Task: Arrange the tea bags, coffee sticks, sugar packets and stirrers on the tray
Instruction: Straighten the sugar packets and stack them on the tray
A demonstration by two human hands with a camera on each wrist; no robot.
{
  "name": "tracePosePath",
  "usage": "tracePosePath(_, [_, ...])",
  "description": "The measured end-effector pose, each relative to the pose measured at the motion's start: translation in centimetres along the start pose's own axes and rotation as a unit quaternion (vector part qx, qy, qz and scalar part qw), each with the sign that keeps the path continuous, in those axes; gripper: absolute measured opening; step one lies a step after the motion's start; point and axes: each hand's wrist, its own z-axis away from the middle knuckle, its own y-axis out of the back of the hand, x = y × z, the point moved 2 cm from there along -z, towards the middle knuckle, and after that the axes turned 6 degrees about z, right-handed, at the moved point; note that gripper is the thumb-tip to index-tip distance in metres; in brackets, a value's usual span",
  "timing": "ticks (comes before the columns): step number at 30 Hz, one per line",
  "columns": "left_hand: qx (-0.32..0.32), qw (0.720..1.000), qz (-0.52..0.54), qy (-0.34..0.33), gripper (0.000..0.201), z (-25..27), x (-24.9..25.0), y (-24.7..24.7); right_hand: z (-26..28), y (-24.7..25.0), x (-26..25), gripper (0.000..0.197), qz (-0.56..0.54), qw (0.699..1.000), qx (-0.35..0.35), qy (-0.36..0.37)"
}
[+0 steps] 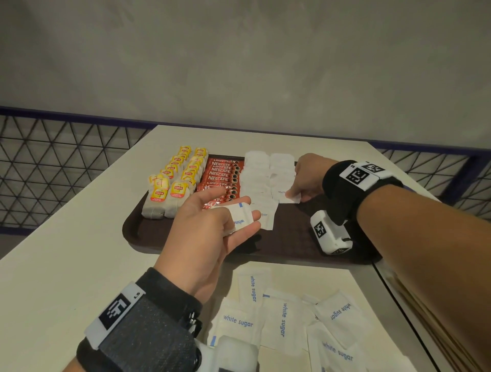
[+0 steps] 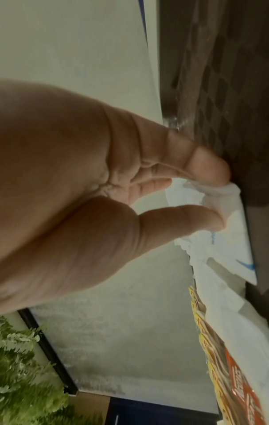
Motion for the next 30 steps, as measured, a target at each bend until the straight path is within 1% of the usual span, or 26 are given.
tracePosePath(5, [-0.011, 0.999, -0.025, -0.021, 0.061, 0.0, -0.2, -0.1, 0.3, 0.6, 0.4, 0.026, 0.03, 0.999, 0.025, 0.009])
tracePosePath(7, [-0.025, 0.999, -0.021, -0.022, 0.064, 0.2, -0.2, -0.3, 0.4, 1.1, 0.8, 0.026, 0.02, 0.999, 0.027, 0.012])
tracePosePath(10, [-0.038, 0.999, -0.018, -0.024, 0.066, 0.5, 0.0, -0.5, 0.9, 1.6, 1.5, 0.037, -0.02, 1.0, 0.009, 0.021])
tracePosePath(14, [-0.038, 0.999, -0.016, -0.033, 0.063, 0.7, 0.4, -0.3, 1.3, 1.7, 1.9, 0.032, -0.036, 0.999, -0.009, 0.012])
tracePosePath(19, [-0.029, 0.999, 0.0, -0.043, 0.061, 0.6, 0.5, -0.1, 1.4, 1.4, 1.1, 0.04, -0.016, 0.999, -0.03, 0.008])
tracePosePath(21, [-0.031, 0.998, 0.015, -0.043, 0.058, 0.7, 0.5, -0.3, 1.2, 1.4, 1.0, 0.037, -0.014, 0.999, -0.033, 0.004])
tracePosePath(24, [-0.043, 0.998, 0.022, -0.037, 0.059, 0.9, 0.5, -0.4, 2.0, 2.1, 0.6, 0.015, 0.048, 0.998, -0.038, -0.011])
tracePosePath(25, [-0.049, 0.998, 0.02, -0.033, 0.058, 0.9, 0.5, -0.5, 2.7, 2.6, 0.3, 0.014, 0.063, 0.997, -0.033, -0.009])
tracePosePath(26, [-0.055, 0.998, 0.016, -0.029, 0.056, 0.9, 0.5, -0.5, 3.6, 3.2, -0.1, 0.016, 0.056, 0.998, -0.03, 0.001])
tracePosePath(28, [-0.061, 0.998, 0.005, -0.03, 0.052, 1.0, 0.5, -0.6, 5.5, 4.2, -1.4, 0.022, -0.002, 0.997, -0.048, 0.052])
tracePosePath(30, [-0.063, 0.997, -0.007, -0.034, 0.046, 1.1, 0.4, -0.8, 7.9, 4.6, -2.8, 0.034, -0.061, 0.982, -0.122, 0.127])
